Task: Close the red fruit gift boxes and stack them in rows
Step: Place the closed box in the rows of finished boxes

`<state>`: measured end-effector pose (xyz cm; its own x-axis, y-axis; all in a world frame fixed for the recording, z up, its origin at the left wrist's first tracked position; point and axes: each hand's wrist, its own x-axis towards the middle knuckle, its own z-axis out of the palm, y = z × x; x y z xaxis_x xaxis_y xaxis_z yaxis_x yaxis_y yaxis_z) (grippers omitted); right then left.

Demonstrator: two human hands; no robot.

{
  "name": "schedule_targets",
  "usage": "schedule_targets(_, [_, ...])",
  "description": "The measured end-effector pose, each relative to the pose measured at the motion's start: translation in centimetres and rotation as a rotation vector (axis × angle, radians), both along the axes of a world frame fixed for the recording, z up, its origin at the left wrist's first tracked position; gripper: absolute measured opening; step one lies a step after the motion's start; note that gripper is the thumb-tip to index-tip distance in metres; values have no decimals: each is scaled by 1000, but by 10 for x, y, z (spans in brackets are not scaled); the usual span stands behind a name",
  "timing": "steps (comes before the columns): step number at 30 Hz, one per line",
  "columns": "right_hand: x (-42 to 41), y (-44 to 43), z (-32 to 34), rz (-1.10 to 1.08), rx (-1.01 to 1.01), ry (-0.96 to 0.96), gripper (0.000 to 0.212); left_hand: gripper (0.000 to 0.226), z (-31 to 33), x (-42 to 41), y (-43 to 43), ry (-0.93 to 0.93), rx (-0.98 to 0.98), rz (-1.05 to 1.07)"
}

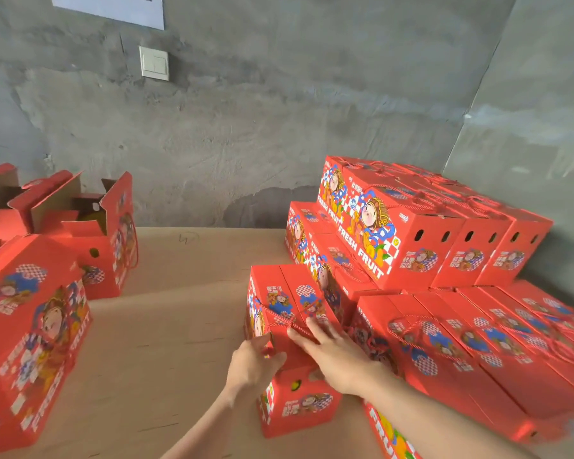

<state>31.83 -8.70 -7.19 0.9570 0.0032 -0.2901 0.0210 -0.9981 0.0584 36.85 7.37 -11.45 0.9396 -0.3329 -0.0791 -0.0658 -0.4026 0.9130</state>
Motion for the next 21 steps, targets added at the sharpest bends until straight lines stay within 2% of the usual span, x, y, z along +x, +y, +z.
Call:
schedule_targets(4, [54, -10, -17, 10, -37, -108, 72, 32, 2, 45, -28, -206, 100, 164])
schedule_targets(7, [103, -33, -27, 0, -9, -189, 68, 29, -1, 83, -50, -351, 152, 175])
schedule_targets(10, [147, -46, -29, -108, 57, -322, 74, 36, 1, 116, -70, -444, 236, 65])
schedule_targets(12, [163, -32, -40, -199, 63, -540, 73, 55, 3, 134, -80, -503, 462, -106])
schedule_targets(14, [174, -19, -58, -227, 82, -634, 67, 65, 2, 151, -83, -559, 721, -225])
schedule_targets(17, [197, -22, -89, -39, -46, -484, 64, 71, -6, 169, -80, -593, 935, -290])
schedule_targets(21, [226, -39, -78, -140, -18, -604, 72, 78, -2, 200, -86, -535, 972, -293])
